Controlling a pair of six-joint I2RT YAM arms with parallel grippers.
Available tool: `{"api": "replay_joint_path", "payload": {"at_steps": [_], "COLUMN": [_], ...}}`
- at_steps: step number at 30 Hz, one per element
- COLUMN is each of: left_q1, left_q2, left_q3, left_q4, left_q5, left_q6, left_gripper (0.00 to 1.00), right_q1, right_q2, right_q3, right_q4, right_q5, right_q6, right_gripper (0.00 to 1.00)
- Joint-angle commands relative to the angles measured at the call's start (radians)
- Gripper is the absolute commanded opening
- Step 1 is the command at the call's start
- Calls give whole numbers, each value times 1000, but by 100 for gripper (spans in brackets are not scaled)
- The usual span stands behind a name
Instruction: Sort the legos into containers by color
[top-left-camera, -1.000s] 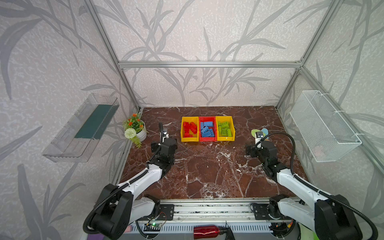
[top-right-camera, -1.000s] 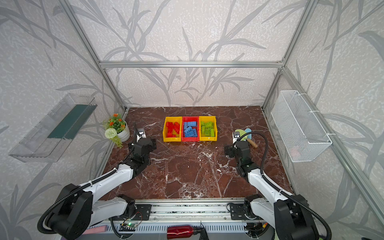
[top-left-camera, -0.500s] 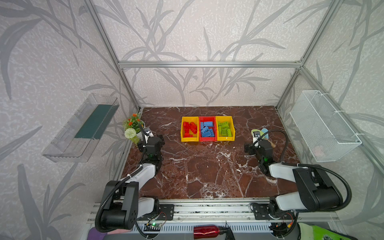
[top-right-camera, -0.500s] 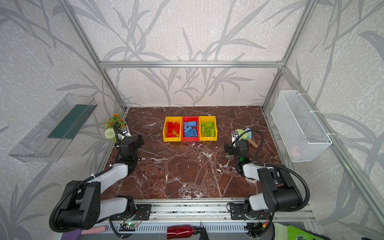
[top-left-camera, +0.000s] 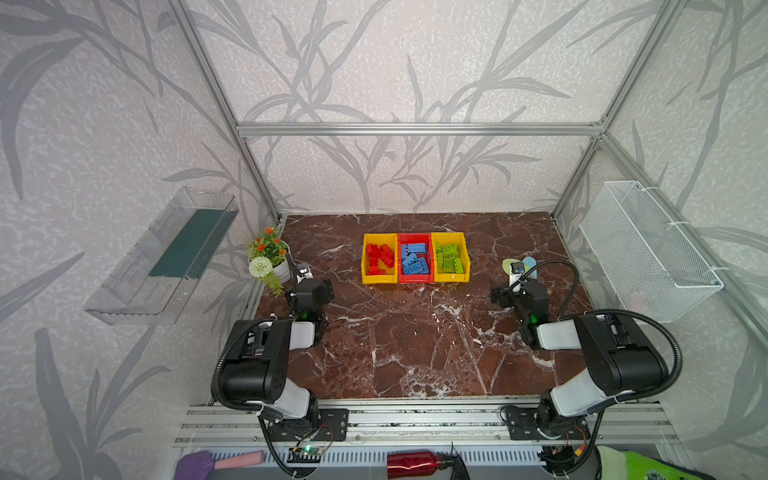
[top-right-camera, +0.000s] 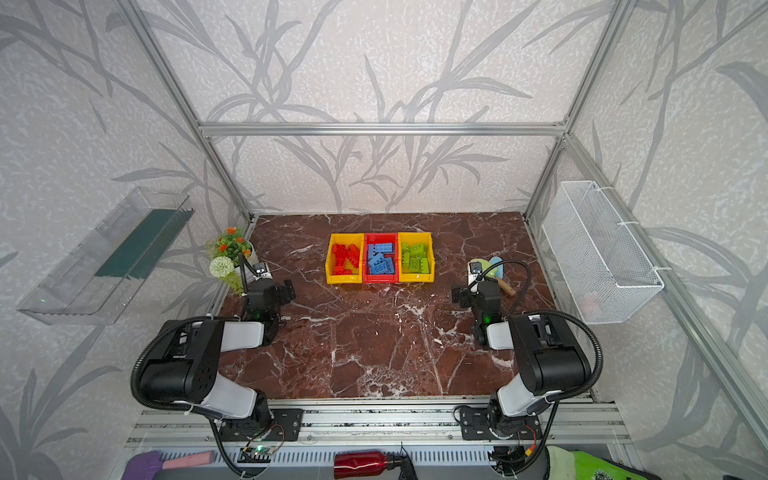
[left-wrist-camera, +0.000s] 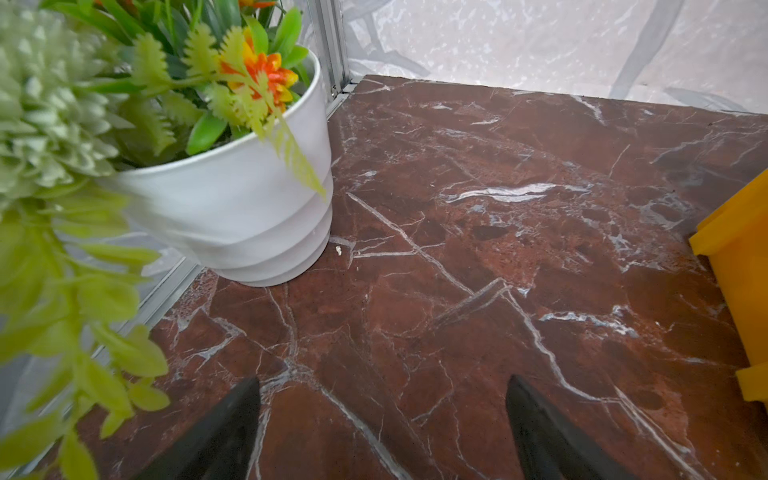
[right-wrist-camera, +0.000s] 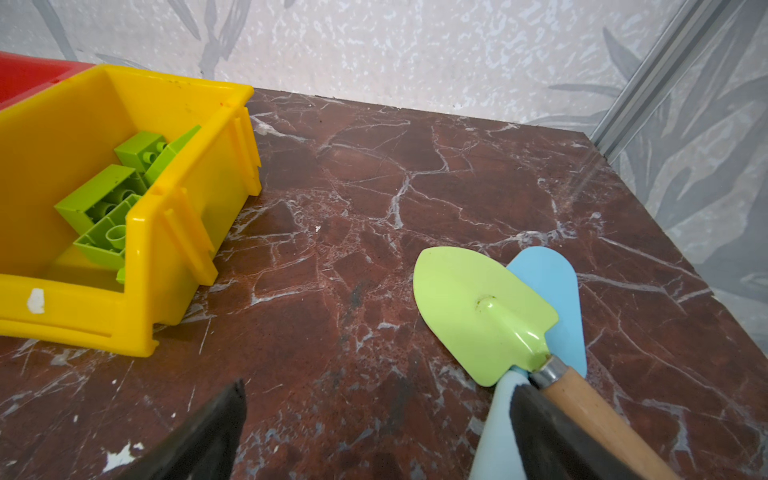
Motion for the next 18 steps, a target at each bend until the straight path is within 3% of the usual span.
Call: {"api": "replay_joint_path", "payload": {"at_steps": [1, 2, 18], "left_q1": [3, 4, 3], "left_q2": [-14, -9, -12], "left_q3": [5, 2, 3], "left_q4": [24, 41, 31], "left_q5": [39, 37, 36], "left_q6": [6, 9, 9], "left_gripper": [94, 99, 99], "right_q1": [-3, -3, -3], "right_q2": [2, 4, 1], "right_q3": [11, 11, 7], "right_q4": [37, 41, 44], "right_q5": [-22, -22, -23], "right_q6": [12, 12, 8], "right_gripper": [99, 99, 99]}}
